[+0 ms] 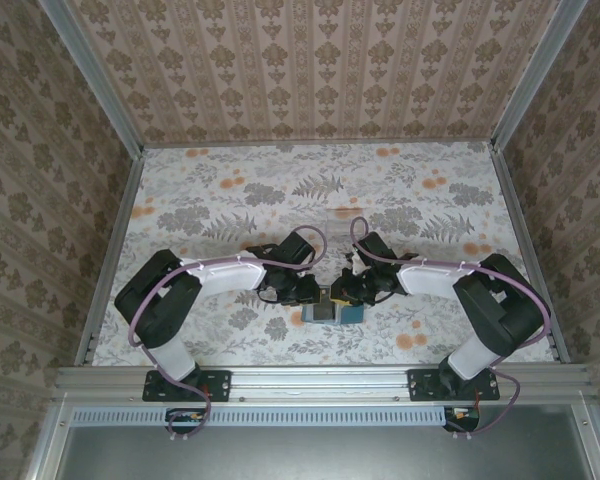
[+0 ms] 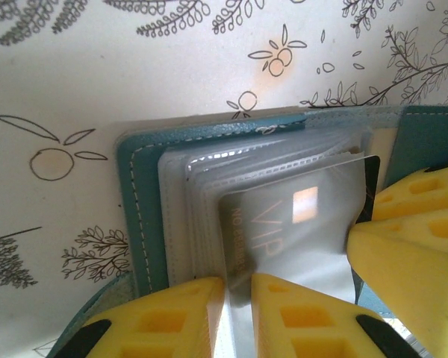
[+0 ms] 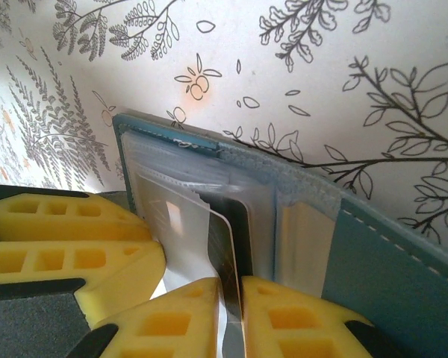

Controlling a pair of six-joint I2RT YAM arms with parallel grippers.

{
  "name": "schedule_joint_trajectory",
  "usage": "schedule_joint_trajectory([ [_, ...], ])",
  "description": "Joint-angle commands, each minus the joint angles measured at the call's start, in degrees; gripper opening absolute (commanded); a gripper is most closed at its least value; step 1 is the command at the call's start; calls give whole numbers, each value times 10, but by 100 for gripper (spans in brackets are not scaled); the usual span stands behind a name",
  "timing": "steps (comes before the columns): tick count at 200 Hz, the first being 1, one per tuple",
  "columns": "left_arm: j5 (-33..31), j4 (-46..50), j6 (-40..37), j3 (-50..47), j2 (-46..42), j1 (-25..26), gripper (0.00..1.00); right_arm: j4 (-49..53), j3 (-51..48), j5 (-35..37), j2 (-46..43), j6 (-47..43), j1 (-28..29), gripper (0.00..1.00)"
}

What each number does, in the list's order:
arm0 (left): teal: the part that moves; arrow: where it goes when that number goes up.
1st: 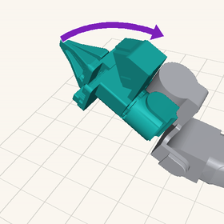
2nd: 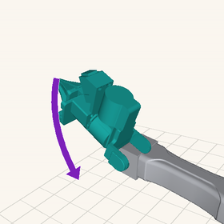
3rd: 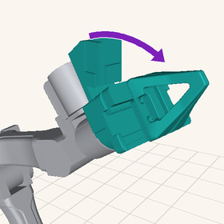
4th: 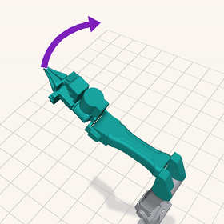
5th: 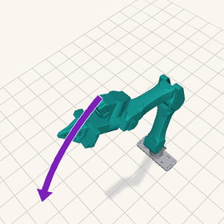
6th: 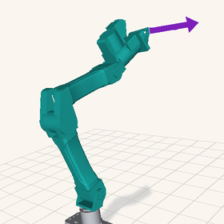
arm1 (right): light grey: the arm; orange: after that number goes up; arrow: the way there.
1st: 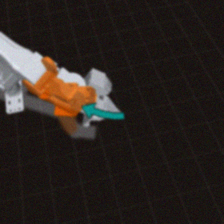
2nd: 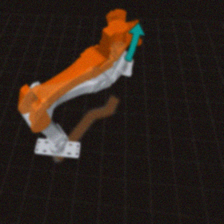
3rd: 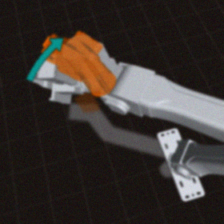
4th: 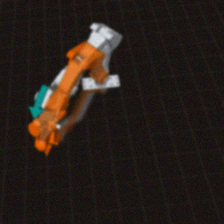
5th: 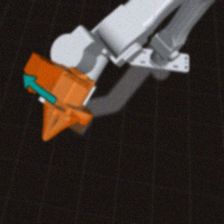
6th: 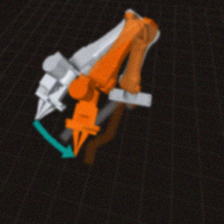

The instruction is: Take the credit cards out of the card holder

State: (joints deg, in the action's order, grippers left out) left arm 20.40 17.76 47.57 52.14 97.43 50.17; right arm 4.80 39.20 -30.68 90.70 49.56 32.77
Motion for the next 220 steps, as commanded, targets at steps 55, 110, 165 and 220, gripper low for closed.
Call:
schedule_joint_trajectory([
  [55,-19,54,-6,-15,47,4,20,-13,-18,-9,-33,16,-1,17],
  [110,-19,56,-8,-12,49,4,20,-13,-24,-7,-43,18,-3,15],
  [165,-18,61,-11,-4,53,4,20,-13,-26,-11,-54,18,-5,10],
  [220,-20,65,-12,-3,51,4,20,44,-19,18,-83,-4,-15,3],
])
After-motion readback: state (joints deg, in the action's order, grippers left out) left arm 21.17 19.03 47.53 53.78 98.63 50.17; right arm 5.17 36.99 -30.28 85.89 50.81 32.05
